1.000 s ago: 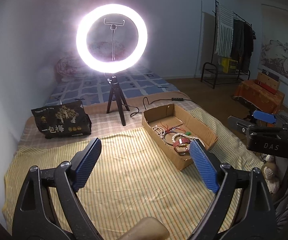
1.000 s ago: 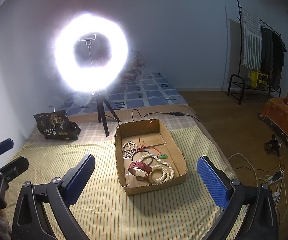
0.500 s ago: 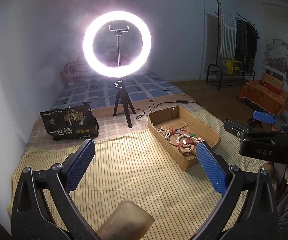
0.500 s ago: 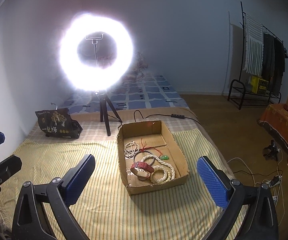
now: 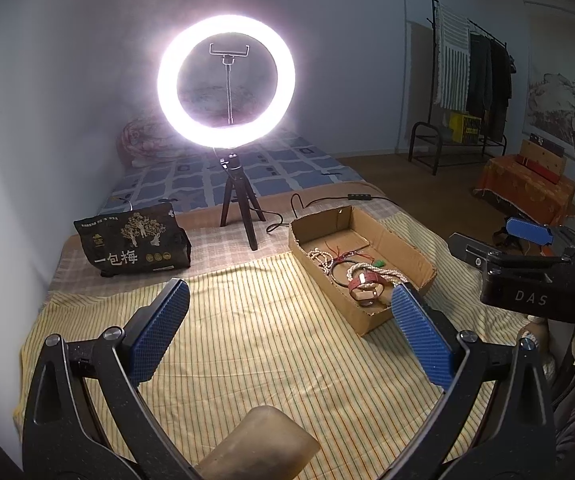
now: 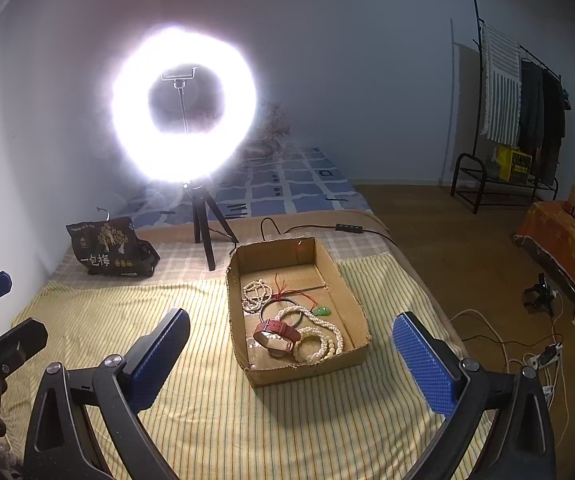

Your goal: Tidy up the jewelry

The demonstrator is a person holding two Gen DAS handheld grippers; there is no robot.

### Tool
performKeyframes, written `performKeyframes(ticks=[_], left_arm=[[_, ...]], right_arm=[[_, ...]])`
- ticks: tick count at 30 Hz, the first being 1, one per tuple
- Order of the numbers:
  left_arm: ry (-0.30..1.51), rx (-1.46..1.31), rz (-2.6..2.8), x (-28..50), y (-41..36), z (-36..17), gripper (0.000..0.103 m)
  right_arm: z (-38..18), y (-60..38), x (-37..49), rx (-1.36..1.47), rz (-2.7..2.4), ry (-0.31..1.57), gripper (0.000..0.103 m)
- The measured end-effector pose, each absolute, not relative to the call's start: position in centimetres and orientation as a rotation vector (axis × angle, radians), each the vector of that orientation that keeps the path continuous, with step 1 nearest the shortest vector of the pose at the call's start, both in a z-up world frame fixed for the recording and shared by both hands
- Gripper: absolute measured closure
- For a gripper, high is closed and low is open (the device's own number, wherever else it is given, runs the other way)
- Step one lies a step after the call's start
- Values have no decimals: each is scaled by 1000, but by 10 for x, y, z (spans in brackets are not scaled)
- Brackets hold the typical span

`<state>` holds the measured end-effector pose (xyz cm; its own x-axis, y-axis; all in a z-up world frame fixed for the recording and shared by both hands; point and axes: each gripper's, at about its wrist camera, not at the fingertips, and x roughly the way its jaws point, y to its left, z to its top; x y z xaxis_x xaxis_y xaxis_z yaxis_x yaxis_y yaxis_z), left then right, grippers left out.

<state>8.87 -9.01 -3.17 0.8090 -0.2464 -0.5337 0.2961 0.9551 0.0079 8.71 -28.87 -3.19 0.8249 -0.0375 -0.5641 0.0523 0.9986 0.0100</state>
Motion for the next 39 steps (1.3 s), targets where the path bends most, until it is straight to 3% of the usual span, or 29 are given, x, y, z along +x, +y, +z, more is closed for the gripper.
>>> performKeyframes(ticks=[39], left_arm=[[559, 97, -295, 88, -96, -32, 0]], right_arm=[[-38, -286, 88, 30, -47, 617, 0]])
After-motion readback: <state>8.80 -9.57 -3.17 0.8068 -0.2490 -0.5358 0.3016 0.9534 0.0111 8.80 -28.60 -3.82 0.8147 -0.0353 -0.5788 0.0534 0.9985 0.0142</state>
